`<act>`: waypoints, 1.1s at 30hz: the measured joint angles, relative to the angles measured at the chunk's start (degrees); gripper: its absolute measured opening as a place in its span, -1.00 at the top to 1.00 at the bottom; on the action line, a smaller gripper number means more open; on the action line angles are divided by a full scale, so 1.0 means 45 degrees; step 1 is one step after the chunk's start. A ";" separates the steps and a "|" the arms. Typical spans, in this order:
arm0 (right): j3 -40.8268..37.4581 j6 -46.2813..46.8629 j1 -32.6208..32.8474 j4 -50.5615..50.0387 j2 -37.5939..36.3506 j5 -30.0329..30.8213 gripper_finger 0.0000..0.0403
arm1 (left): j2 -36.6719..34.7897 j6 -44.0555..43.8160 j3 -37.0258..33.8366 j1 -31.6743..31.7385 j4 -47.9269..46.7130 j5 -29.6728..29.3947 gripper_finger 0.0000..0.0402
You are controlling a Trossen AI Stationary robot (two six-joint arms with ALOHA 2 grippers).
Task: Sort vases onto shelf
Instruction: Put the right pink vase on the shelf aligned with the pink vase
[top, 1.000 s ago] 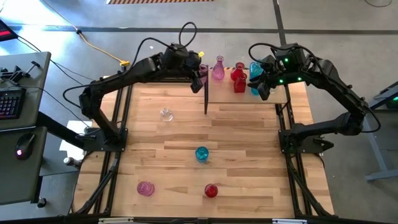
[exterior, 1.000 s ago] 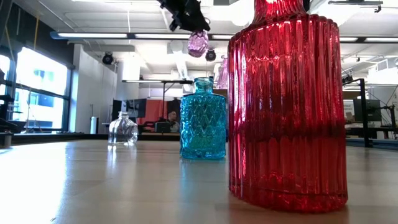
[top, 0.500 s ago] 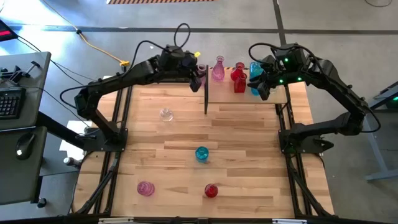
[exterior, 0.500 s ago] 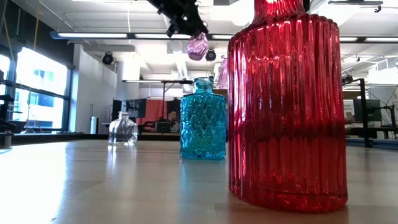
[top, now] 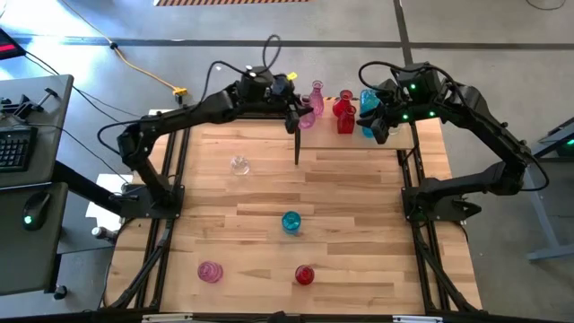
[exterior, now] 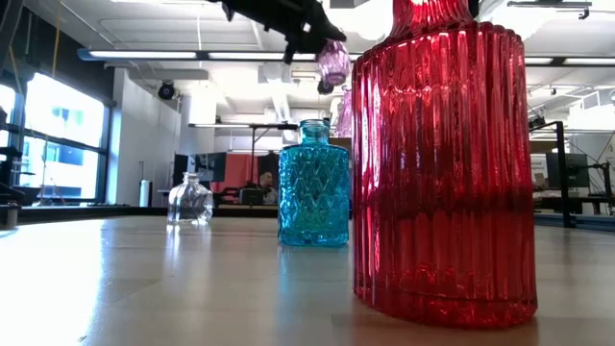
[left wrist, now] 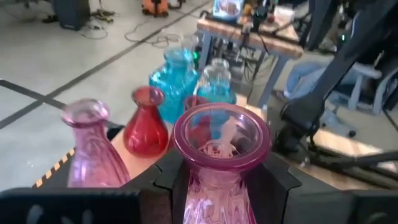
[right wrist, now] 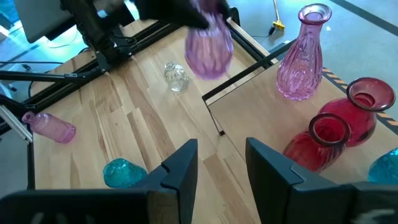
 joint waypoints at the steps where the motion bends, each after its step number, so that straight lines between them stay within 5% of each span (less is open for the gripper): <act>1: 0.0000 0.0014 0.0018 0.0000 0.0000 0.0000 0.43 | 0.0138 0.0095 -0.0002 -0.0033 0.0041 0.0019 0.42; 33: 0.0000 0.0281 0.0028 0.0000 0.0000 0.0010 0.43 | 0.2326 0.1968 0.0015 -0.0149 0.2112 -0.0038 0.43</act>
